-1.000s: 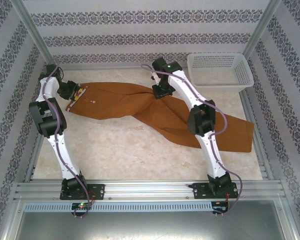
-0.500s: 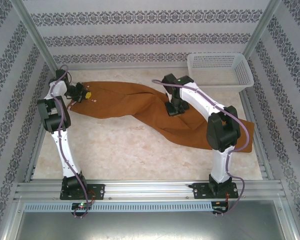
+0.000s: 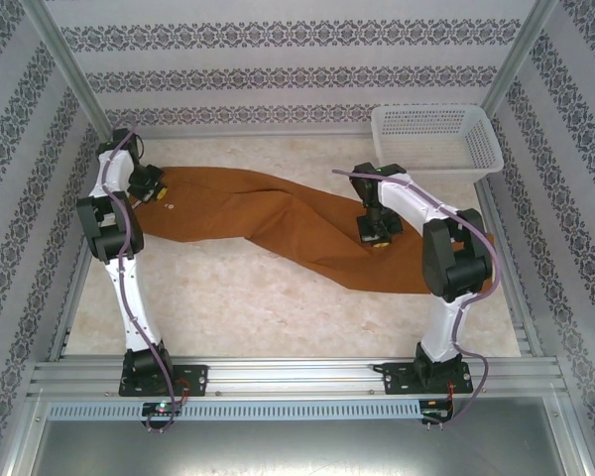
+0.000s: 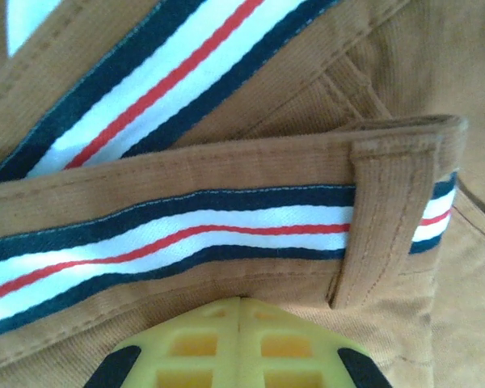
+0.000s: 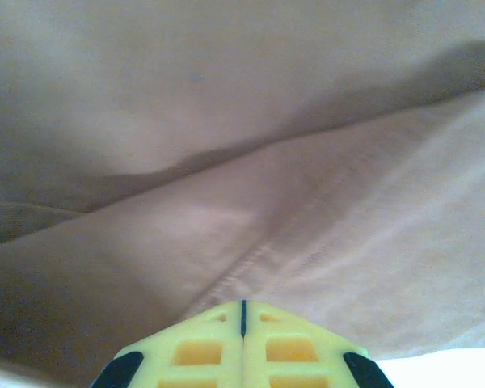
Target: Roll up the long pants
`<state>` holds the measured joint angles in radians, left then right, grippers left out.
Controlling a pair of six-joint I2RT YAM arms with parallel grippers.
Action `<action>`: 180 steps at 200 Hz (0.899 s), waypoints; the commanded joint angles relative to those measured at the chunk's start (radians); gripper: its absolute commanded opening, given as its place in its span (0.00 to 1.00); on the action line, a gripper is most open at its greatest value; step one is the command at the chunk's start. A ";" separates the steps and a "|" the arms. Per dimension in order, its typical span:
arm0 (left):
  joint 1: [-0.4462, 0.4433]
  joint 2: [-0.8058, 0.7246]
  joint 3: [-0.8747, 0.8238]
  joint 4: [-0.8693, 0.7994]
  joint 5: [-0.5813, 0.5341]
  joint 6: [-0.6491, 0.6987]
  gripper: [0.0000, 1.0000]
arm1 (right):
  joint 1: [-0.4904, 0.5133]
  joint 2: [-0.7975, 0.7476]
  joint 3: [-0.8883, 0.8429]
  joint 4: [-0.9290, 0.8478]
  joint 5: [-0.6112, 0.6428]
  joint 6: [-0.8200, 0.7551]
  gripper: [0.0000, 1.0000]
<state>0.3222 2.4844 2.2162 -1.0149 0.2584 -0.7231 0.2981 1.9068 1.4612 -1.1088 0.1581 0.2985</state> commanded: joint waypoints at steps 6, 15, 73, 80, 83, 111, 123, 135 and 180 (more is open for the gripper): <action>0.093 0.009 -0.047 -0.219 -0.314 -0.044 0.00 | -0.028 -0.088 -0.016 0.011 0.043 0.006 0.48; 0.102 -0.002 -0.051 -0.231 -0.323 -0.046 0.00 | -0.043 -0.100 -0.016 0.013 0.033 -0.003 0.54; 0.119 -0.081 -0.093 -0.259 -0.357 -0.058 0.00 | 0.015 -0.118 -0.025 0.087 -0.172 0.047 0.56; 0.121 -0.091 -0.101 -0.253 -0.349 -0.060 0.00 | 0.030 -0.115 -0.033 0.116 -0.209 0.065 0.57; 0.121 -0.097 -0.104 -0.249 -0.346 -0.061 0.00 | 0.032 -0.115 -0.037 0.131 -0.232 0.074 0.58; 0.122 -0.136 -0.119 -0.232 -0.305 -0.054 0.00 | 0.051 -0.106 -0.097 0.270 -0.399 0.233 0.71; 0.122 -0.151 -0.122 -0.223 -0.289 -0.048 0.00 | 0.057 -0.116 -0.128 0.311 -0.393 0.316 0.75; 0.122 -0.164 -0.121 -0.219 -0.283 -0.045 0.00 | 0.065 -0.131 -0.160 0.351 -0.371 0.379 0.76; 0.123 -0.186 -0.136 -0.183 -0.240 -0.042 0.00 | 0.076 -0.116 -0.184 0.358 -0.312 0.456 0.80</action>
<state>0.4343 2.3367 2.0937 -1.1893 -0.0074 -0.7639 0.3630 1.8015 1.2930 -0.7876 -0.1707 0.6662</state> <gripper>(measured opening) 0.047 0.794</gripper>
